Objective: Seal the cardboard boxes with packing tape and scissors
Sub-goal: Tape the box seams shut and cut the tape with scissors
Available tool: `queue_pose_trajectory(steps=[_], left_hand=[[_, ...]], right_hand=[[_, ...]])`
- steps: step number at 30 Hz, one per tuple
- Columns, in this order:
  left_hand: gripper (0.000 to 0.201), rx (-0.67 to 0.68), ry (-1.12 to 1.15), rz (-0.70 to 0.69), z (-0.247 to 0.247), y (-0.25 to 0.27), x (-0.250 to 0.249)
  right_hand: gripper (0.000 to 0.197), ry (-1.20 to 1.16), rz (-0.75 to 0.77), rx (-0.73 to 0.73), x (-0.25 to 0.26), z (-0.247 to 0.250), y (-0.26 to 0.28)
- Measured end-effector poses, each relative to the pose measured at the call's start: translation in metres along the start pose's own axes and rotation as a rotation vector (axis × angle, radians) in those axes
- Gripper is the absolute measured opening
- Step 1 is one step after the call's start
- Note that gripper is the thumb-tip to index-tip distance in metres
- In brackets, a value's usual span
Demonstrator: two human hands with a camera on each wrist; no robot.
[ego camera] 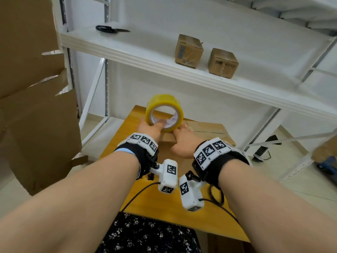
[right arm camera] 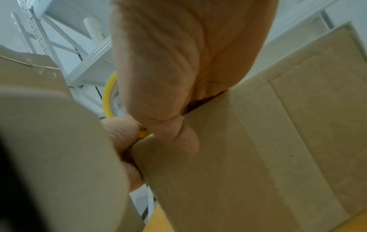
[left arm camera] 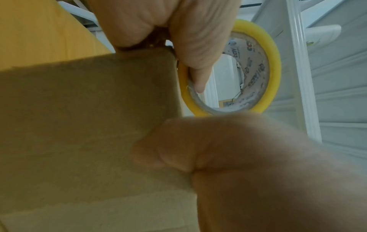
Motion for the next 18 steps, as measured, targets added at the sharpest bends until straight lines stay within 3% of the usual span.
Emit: queue_pose_trajectory(steps=[9,14,18], left_hand=[[0.013,-0.055,-0.136,-0.076,0.027,-0.012,-0.006],[0.026,-0.118,0.125,0.073,0.022,-0.005,0.0],[0.026,-0.065,0.086,0.187,0.014,0.002,0.001]], right_hand=[[0.081,-0.02,0.014,-0.018,0.003,0.002,0.01],[0.077,-0.03,0.014,-0.018,0.005,0.005,0.012],[0.081,-0.072,0.01,0.002,-0.001,0.005,0.012]])
Point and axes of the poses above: each hand's wrist, its own y-axis away from the middle knuckle, its own z-axis out of the back of the hand, x = y × z, the point moved 2 cm from there along -y, towards the middle knuckle, and after that the axes turned 3 degrees about -y, right-handed, at the moved point
